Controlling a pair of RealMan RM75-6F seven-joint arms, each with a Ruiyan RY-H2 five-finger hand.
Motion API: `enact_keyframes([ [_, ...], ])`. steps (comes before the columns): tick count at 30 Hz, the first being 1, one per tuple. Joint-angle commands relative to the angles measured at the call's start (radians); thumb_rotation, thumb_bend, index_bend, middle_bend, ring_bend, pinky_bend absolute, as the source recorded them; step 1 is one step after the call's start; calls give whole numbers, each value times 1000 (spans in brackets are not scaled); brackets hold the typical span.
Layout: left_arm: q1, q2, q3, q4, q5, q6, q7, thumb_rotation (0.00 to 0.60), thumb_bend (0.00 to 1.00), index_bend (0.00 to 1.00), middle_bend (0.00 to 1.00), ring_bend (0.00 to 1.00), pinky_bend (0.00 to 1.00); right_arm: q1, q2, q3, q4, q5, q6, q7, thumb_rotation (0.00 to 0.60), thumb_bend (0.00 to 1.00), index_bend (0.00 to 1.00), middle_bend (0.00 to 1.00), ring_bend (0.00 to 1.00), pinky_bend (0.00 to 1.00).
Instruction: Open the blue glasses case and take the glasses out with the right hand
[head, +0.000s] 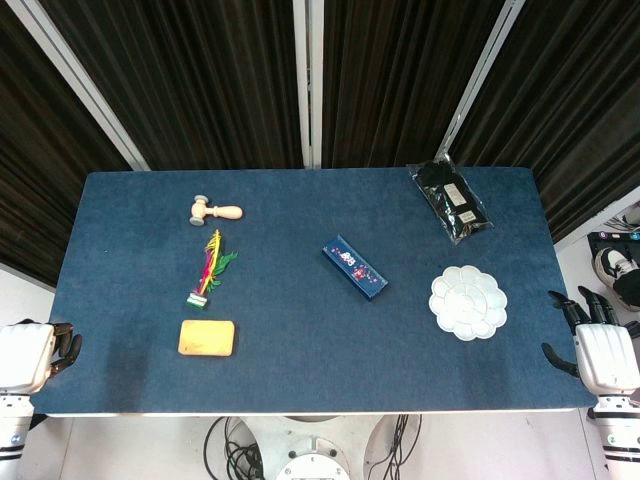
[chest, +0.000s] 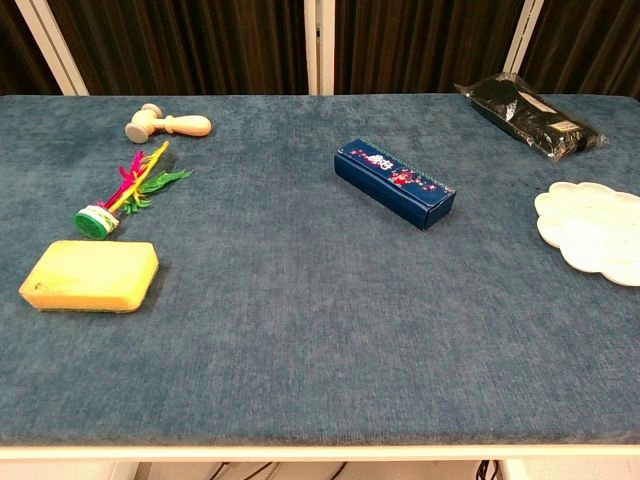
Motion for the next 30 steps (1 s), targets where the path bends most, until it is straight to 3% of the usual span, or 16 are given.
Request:
enact_keyframes([
  [1, 1, 0, 0, 0, 0, 1, -1, 600, 398, 868, 1000, 858, 661, 2, -1, 0, -1, -1, -3, -2, 600, 160, 166, 288, 70, 110],
  [12, 1, 0, 0, 0, 0, 2, 1, 600, 398, 868, 1000, 858, 661, 40, -4, 8, -16, -12, -46, 2, 600, 160, 167, 287, 71, 111],
  [19, 2, -1, 1, 3, 3, 3, -3, 600, 397, 868, 1000, 858, 661, 156, -12, 70, -80, 9, -168, 3, 600, 158, 166, 277, 75, 108],
  [24, 2, -1, 0, 4, 2, 3, -2, 600, 397, 868, 1000, 858, 661, 280, -65, 123, -134, 82, -309, -95, 600, 112, 105, 219, 34, 45],
  [30, 3, -2, 0, 6, 1, 4, -7, 600, 397, 868, 1000, 858, 661, 429, -193, 184, -130, 257, -437, -276, 600, 28, 0, 93, 0, 0],
])
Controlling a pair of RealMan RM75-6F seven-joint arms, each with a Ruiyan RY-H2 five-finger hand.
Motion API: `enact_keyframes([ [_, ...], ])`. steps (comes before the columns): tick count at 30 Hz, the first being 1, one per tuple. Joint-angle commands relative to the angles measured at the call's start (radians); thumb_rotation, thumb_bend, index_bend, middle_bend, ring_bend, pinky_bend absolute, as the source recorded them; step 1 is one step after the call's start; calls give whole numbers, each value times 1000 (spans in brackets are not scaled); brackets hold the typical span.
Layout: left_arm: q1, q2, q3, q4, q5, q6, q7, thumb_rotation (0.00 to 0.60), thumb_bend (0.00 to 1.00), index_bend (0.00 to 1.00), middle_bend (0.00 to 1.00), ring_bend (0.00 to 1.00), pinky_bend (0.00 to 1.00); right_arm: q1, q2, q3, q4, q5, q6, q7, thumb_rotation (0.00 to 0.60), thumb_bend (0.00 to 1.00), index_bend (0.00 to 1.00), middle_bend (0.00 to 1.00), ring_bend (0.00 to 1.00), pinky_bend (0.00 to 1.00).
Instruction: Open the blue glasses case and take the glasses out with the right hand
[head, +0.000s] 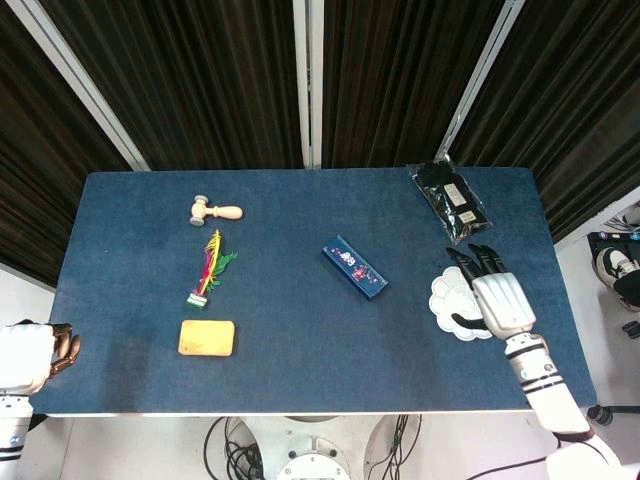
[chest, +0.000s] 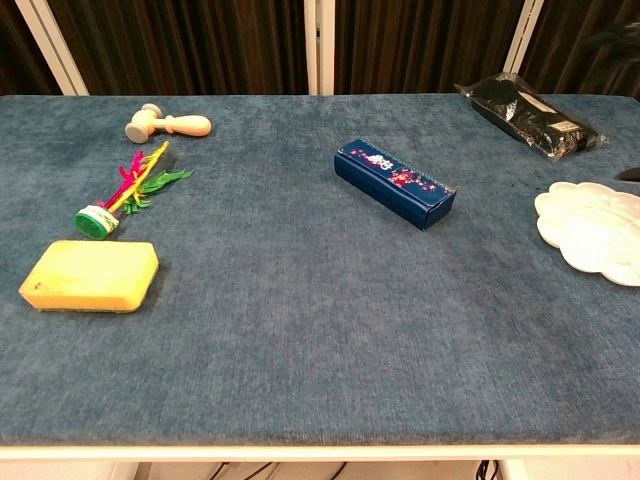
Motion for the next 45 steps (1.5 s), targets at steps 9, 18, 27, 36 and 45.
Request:
enact_keyframes([
  [9, 0, -1, 0, 5, 2, 1, -5, 600, 397, 868, 1000, 858, 661, 277, -331, 113, 186, 302, -147, -202, 600, 15, 0, 0, 0, 0],
  [18, -1, -1, 0, 7, 3, 0, -10, 600, 398, 868, 1000, 858, 661, 431, -510, 153, 405, 447, -230, -233, 600, 12, 0, 0, 0, 0],
  [27, -2, 1, 1, 12, 6, -3, -21, 600, 397, 868, 1000, 857, 661, 520, -600, 146, 558, 530, -276, -264, 600, 11, 0, 0, 0, 0],
  [36, -6, 12, 4, -1, -1, -19, -24, 600, 395, 868, 1000, 857, 661, 455, -473, 68, 495, 580, -289, -276, 600, 12, 0, 0, 0, 0],
  [45, -5, 13, 4, -7, -3, -18, -17, 600, 395, 867, 1000, 857, 661, 424, -275, 45, 338, 548, -433, -159, 600, 97, 0, 48, 0, 0],
])
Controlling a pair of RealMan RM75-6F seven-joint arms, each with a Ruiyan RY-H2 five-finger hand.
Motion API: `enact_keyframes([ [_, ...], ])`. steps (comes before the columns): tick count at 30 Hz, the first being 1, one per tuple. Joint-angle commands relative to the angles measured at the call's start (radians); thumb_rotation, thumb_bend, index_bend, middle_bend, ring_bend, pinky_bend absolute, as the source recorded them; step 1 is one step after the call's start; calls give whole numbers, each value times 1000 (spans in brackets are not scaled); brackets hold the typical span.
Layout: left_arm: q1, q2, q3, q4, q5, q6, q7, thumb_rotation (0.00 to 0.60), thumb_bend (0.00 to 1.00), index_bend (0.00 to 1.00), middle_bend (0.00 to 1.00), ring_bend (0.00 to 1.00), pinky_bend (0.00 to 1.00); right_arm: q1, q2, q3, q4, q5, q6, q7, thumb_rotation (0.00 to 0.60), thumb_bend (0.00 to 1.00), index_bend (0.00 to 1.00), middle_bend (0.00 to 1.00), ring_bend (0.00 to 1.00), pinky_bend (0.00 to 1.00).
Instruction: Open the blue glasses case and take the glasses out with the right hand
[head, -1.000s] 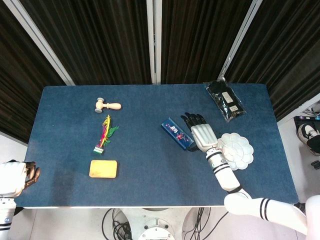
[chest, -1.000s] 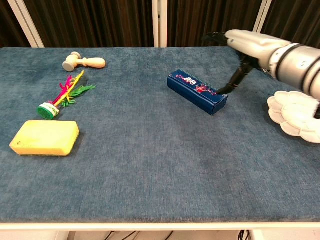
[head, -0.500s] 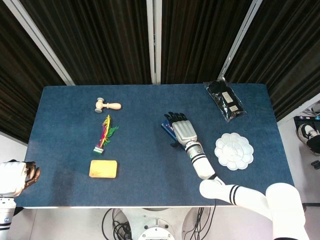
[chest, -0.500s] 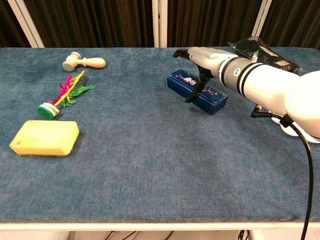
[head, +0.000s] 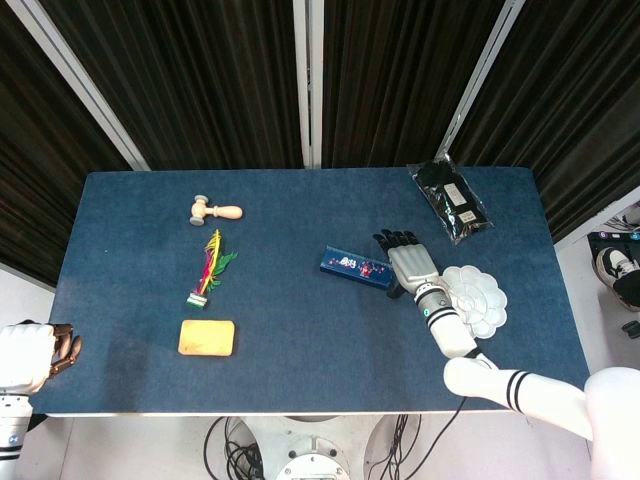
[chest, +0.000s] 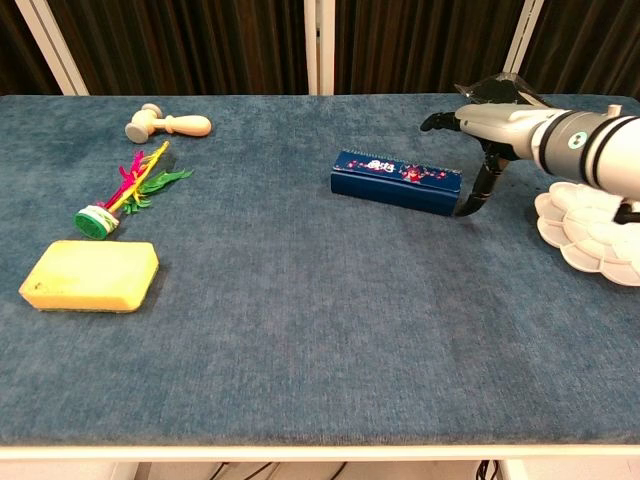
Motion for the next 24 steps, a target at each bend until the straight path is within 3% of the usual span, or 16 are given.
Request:
enact_keyframes([
  [1, 0, -1, 0, 1, 1, 1, 1, 600, 395, 867, 1000, 857, 661, -9, 76, 6, -68, -42, -107, 106, 600, 120, 0, 64, 0, 0],
  [6, 0, -1, 0, 1, 0, 1, 0, 600, 395, 867, 1000, 857, 661, 28, 75, 23, -33, -68, -162, 178, 600, 176, 0, 96, 0, 0],
  [12, 0, -1, 1, 4, 2, 2, -3, 600, 395, 867, 1000, 856, 661, 127, 26, 9, 54, -6, -236, 179, 600, 176, 0, 104, 0, 0],
  [19, 0, 0, 2, 7, 4, 1, -7, 600, 395, 867, 1000, 856, 661, 200, 2, -43, 85, 57, -241, 152, 600, 176, 0, 150, 0, 0],
  [24, 0, -1, 2, 10, 6, 2, -10, 600, 395, 867, 1000, 856, 661, 205, 15, -67, 41, 38, -220, 164, 600, 176, 0, 161, 0, 0],
])
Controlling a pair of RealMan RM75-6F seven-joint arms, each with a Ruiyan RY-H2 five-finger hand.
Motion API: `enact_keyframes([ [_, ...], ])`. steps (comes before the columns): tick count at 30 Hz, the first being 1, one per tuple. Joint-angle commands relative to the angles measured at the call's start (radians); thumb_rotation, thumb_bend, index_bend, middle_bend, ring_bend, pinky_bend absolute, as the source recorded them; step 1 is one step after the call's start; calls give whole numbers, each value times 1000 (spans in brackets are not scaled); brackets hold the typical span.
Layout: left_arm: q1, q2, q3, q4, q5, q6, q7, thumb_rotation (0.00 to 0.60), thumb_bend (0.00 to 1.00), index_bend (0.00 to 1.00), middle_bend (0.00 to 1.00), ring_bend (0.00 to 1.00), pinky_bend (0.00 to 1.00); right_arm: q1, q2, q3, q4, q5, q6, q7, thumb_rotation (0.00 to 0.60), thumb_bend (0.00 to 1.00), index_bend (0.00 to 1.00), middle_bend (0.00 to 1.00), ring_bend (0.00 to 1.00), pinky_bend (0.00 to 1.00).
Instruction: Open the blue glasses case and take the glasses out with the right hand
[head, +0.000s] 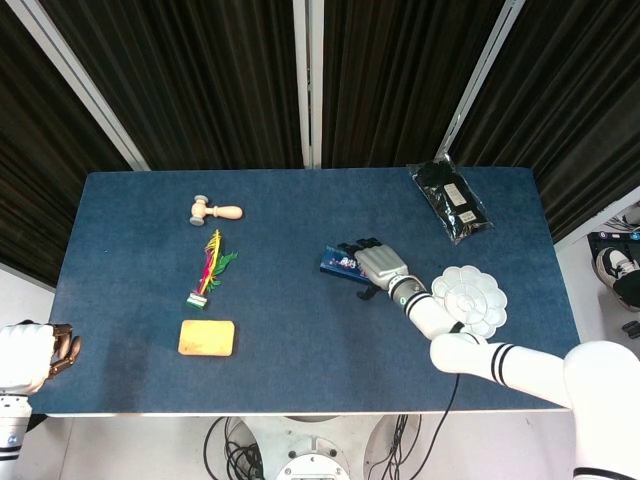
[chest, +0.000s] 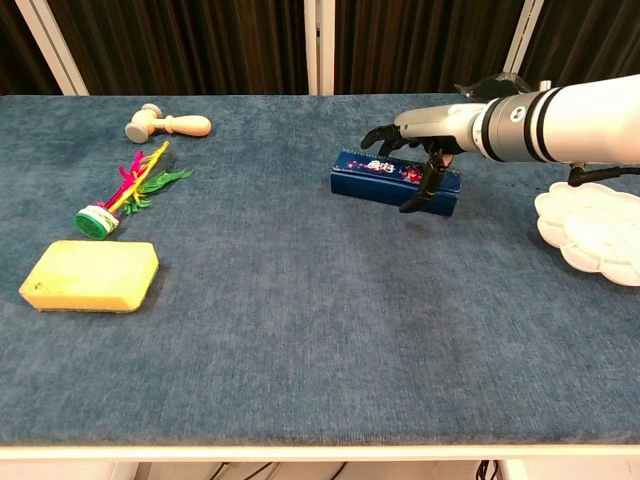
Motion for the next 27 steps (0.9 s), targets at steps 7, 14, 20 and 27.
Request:
enact_keyframes([
  [7, 0, 0, 0, -1, 0, 0, 2, 600, 395, 867, 1000, 856, 661, -35, 66, -48, -136, -115, 54, 29, 600, 176, 0, 181, 0, 0],
  [14, 1, -1, 0, -1, 0, 2, 5, 600, 396, 867, 1000, 857, 660, -45, 92, -62, -147, -141, 89, 44, 600, 181, 0, 185, 0, 0],
  [20, 0, 0, 0, -2, -2, 0, 5, 600, 395, 867, 1000, 857, 661, -32, 85, -70, -114, -142, 77, 50, 600, 237, 22, 197, 0, 0],
  [27, 0, 0, 0, -1, -1, 0, 2, 600, 395, 867, 1000, 856, 661, -20, 74, -76, -92, -130, 75, 53, 600, 308, 77, 219, 0, 0],
])
